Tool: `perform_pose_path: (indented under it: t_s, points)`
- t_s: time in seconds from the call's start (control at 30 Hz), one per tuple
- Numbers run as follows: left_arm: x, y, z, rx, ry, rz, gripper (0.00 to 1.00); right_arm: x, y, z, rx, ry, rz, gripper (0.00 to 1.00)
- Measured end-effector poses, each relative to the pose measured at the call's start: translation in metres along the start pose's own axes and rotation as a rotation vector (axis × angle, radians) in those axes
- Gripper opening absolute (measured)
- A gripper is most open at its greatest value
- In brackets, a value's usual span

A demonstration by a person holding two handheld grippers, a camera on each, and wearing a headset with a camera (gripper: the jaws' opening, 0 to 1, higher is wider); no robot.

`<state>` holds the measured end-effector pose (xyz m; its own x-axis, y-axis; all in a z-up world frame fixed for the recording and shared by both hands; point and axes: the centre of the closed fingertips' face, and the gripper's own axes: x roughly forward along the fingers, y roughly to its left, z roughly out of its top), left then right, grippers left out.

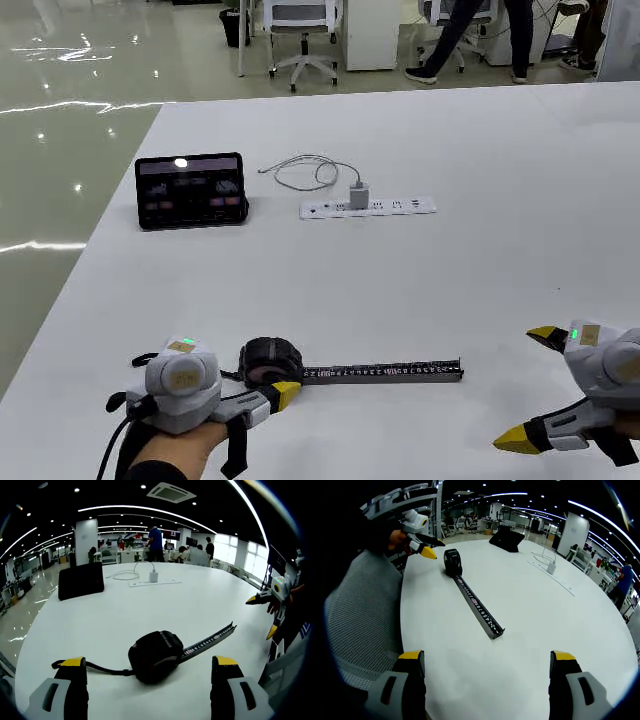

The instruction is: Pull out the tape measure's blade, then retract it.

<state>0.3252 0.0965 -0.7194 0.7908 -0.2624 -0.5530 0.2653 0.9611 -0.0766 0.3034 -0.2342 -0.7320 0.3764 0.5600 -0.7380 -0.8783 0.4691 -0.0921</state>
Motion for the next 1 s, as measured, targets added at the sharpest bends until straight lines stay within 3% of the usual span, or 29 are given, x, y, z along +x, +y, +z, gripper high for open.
perform_pose_path:
  t_s: [0.1, 0.2, 0.33, 0.53, 0.77, 1.0]
  points:
    - [0.004, -0.007, 0.0, -0.026, -0.004, -0.001, 1.0, 0.004, -0.003, 0.005, -0.016, 0.0, 0.017, 0.99]
    - [0.008, -0.011, -0.001, 0.034, -0.007, 0.015, 1.0, 0.009, -0.002, 0.008, -0.027, 0.022, 0.036, 0.96]
    - [0.014, -0.018, -0.006, 0.01, 0.006, 0.008, 1.0, 0.016, -0.006, 0.011, -0.067, 0.044, 0.064, 0.97]
    - [0.019, -0.026, -0.005, 0.022, -0.015, -0.001, 1.0, 0.026, -0.005, 0.016, -0.103, 0.08, 0.117, 0.98]
    - [0.025, -0.024, 0.002, -0.033, -0.061, 0.022, 1.0, 0.048, -0.013, 0.016, -0.182, 0.151, 0.177, 0.96]
    - [0.026, -0.019, 0.001, -0.016, -0.078, 0.05, 1.0, 0.071, -0.015, 0.021, -0.294, 0.212, 0.254, 0.89]
